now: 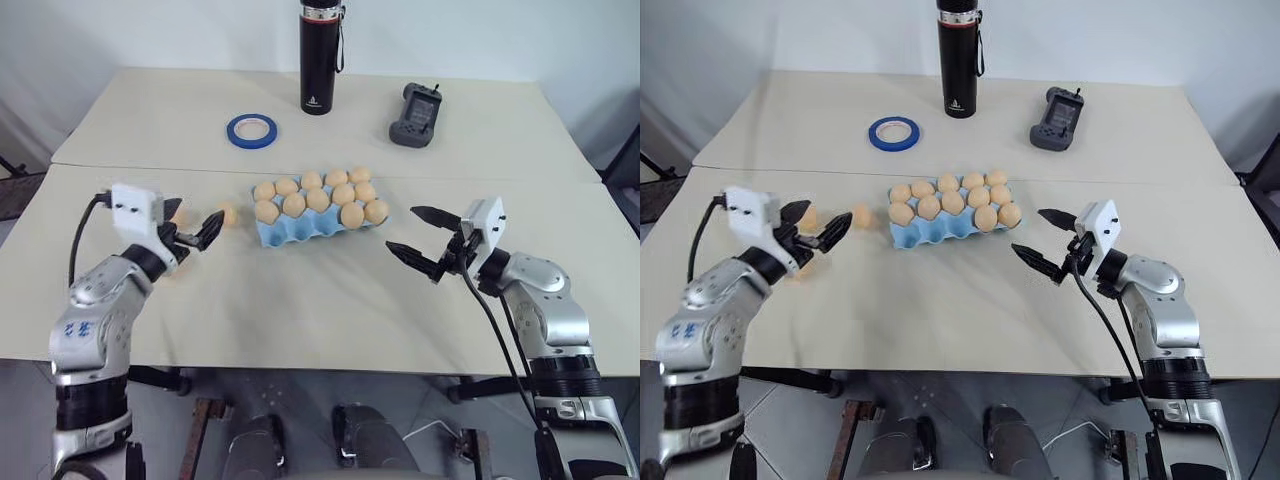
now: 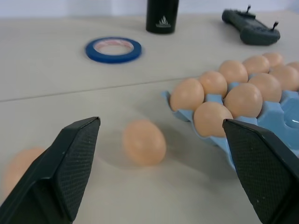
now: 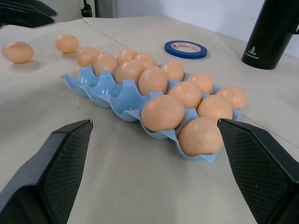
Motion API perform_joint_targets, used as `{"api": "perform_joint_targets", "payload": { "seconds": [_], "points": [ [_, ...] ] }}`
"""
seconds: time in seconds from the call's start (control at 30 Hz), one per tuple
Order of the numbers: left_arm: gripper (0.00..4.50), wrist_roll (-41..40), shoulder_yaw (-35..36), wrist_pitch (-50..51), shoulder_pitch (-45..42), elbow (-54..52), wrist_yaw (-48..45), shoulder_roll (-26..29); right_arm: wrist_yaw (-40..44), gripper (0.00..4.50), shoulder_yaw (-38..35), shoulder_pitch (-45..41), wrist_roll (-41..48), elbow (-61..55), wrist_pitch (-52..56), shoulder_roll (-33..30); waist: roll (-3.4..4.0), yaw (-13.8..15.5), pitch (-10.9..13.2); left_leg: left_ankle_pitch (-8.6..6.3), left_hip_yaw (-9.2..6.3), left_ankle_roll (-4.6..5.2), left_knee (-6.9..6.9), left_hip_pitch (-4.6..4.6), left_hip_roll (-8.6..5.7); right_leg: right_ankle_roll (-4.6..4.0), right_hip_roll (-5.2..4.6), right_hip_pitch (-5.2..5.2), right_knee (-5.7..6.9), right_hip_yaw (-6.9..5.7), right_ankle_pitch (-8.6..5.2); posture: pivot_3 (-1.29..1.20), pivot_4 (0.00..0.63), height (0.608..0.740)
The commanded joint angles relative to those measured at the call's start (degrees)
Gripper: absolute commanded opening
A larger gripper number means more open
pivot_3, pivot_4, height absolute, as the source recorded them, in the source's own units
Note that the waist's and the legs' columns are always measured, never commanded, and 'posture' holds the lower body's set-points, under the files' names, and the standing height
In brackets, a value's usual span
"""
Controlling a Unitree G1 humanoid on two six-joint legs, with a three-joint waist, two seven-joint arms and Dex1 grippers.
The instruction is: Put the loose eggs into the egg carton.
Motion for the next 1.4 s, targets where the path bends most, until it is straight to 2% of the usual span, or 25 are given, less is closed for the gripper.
{"api": "perform_joint_targets", "payload": {
  "seconds": [0.03, 0.43, 0.77, 0.87, 1.07, 1.17, 1.27, 1.4],
  "points": [
    [4.47, 2.5, -1.5, -0.5, -4.4, 5.0, 0.7, 0.5, 0.3, 4.5, -0.8, -0.7, 0.2, -0.9, -1.1, -0.3, 0.0, 0.0, 0.0, 0.02, 0.01, -0.06, 0.0, 0.0, 0.02, 0.0, 0.03, -0.02, 0.0, 0.0, 0.0, 0.0, 0.15, 0.74],
    [4.47, 8.2, -6.7, -6.1, -17.7, 27.5, -2.9, -0.1, -0.8, 4.5, -1.8, 1.0, 0.0, -2.8, -0.4, -1.5, 0.0, 0.3, 0.0, 0.05, 0.06, -0.16, 0.03, -0.03, 0.03, 0.0, 0.03, -0.04, 0.01, -0.01, -0.02, 0.0, 0.15, 0.74],
    [4.47, 10.9, -9.2, -11.8, -23.2, 40.7, -7.3, -0.5, -1.5, 4.5, -1.7, 0.9, 0.0, -2.7, -0.6, -1.8, 0.0, 0.3, 0.0, 0.06, 0.12, -0.17, 0.04, -0.03, 0.02, 0.01, 0.02, -0.08, 0.05, 0.02, -0.02, 0.0, 0.15, 0.74],
    [3.85, 11.4, -8.7, -12.9, -25.0, 44.9, -6.9, -0.9, -1.6, 4.5, -1.7, 0.6, -0.2, -2.2, -0.8, -1.7, -0.01, 0.3, 0.0, 0.06, 0.13, -0.17, 0.06, -0.04, 0.02, 0.01, 0.02, -0.09, 0.06, 0.03, -0.02, 0.0, 0.15, 0.74],
    [1.98, 12.3, -8.7, -13.9, -26.1, 48.1, -7.2, -0.6, -1.8, 4.5, -1.9, 0.3, -0.7, -1.6, -1.0, -1.9, 0.0, 0.2, 0.0, 0.06, 0.14, -0.17, 0.05, -0.04, 0.03, 0.01, 0.03, -0.12, 0.08, 0.04, -0.02, 0.0, 0.15, 0.74],
    [1.88, 12.4, -8.1, -14.5, -25.9, 45.6, -6.7, 0.2, -1.9, 4.5, -2.0, 0.3, -0.8, -1.5, -1.0, -2.0, -0.01, 0.2, 0.0, 0.06, 0.15, -0.17, 0.08, -0.04, 0.02, 0.01, 0.03, -0.12, 0.1, 0.04, -0.02, 0.0, 0.15, 0.74],
    [1.87, 12.2, -7.6, -19.8, -25.6, 41.0, -7.8, 0.4, -2.0, 4.5, -2.2, 0.4, -0.8, -1.4, -1.1, -2.0, -0.02, 0.3, 0.0, 0.06, 0.15, -0.17, 0.09, -0.06, 0.03, 0.01, 0.03, -0.13, 0.12, 0.04, -0.02, 0.0, 0.15, 0.74],
    [1.87, 8.3, -8.1, -20.6, -26.1, 32.0, -15.1, -0.3, -2.2, 4.5, -2.2, 0.7, -0.7, -1.3, -1.4, -1.9, -0.02, 0.4, 0.0, 0.06, 0.16, -0.18, 0.07, -0.08, 0.02, 0.01, 0.02, -0.12, 0.09, 0.04, -0.02, 0.0, 0.15, 0.74]
  ]
}}
